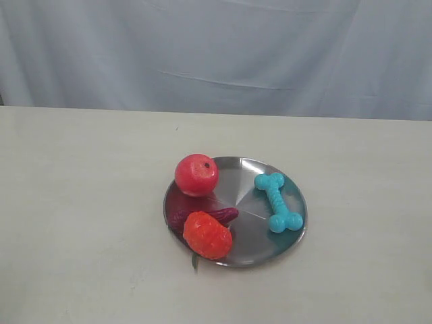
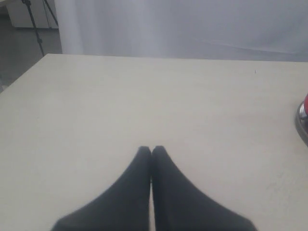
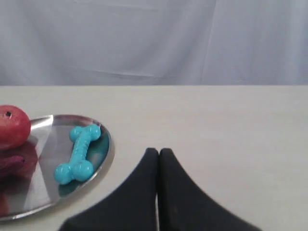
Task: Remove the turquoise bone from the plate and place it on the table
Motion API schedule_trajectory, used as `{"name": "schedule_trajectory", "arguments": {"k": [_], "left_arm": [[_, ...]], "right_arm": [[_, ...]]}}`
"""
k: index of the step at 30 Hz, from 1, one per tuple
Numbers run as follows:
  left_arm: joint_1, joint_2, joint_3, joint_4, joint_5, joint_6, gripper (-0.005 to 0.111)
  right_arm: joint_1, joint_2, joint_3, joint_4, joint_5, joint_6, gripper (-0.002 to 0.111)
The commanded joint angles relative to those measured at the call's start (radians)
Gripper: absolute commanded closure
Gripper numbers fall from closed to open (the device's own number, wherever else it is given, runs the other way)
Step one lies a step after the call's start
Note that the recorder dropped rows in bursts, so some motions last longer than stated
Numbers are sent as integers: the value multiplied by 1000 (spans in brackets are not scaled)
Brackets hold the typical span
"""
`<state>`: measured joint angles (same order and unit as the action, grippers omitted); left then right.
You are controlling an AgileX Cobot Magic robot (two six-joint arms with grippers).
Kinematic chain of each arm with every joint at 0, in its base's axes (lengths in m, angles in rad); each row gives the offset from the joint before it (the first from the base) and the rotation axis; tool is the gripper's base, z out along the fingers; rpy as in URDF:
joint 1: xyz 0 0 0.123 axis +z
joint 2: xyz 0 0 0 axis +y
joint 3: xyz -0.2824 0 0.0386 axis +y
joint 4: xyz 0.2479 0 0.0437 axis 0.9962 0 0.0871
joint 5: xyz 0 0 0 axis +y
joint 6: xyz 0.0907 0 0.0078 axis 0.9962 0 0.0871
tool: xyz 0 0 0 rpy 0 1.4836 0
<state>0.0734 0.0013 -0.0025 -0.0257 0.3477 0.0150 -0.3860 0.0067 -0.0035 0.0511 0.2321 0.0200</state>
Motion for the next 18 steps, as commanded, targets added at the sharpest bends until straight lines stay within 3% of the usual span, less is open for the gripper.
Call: {"name": "schedule_trajectory", "arguments": {"k": [1, 3, 7, 12, 15, 18], "left_arm": [[4, -1, 3, -2, -5, -4, 107], [4, -1, 3, -2, -5, -4, 107], [4, -1, 3, -4, -5, -4, 107], [4, -1, 3, -7, -5, -4, 107], [4, -1, 3, -7, -5, -4, 107], [4, -1, 3, -7, -5, -4, 107]], "right_arm": [[5, -7, 4, -1, -161, -10, 109], [5, -7, 4, -1, -220, -10, 109], [5, -7, 4, 25, -518, 102, 109], [5, -7, 4, 57, -878, 544, 109], [5, -7, 4, 57, -961, 795, 109], [5, -7, 4, 76, -963, 713, 109]]}}
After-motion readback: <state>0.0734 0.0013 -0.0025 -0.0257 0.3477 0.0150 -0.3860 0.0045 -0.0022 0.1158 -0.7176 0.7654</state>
